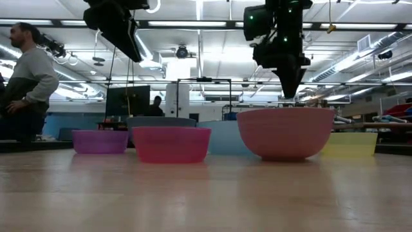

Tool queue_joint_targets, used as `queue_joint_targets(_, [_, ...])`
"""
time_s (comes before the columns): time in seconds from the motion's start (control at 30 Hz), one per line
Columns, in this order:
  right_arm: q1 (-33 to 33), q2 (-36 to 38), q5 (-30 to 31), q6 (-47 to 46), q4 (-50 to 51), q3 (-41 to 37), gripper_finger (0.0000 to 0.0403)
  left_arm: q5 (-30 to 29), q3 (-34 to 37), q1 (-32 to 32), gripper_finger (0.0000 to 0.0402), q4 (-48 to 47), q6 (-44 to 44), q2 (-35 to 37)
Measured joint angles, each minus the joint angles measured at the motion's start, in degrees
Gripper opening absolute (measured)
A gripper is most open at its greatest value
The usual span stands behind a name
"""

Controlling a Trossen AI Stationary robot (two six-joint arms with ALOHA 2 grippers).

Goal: Nest bowls inside each other
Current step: Stack the orange bowl on top of the light blue bowl

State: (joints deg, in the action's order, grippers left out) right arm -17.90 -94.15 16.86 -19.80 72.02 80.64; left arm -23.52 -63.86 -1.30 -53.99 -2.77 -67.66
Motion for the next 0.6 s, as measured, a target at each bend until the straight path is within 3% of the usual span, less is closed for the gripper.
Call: queue_joint_targets(0.6, [-1.5, -7.3, -2.6, 9.2, -5.8, -2.2, 0.0126, 3.9, 0.1, 0.3, 0.0147, -7.8, 4.9, 4.8])
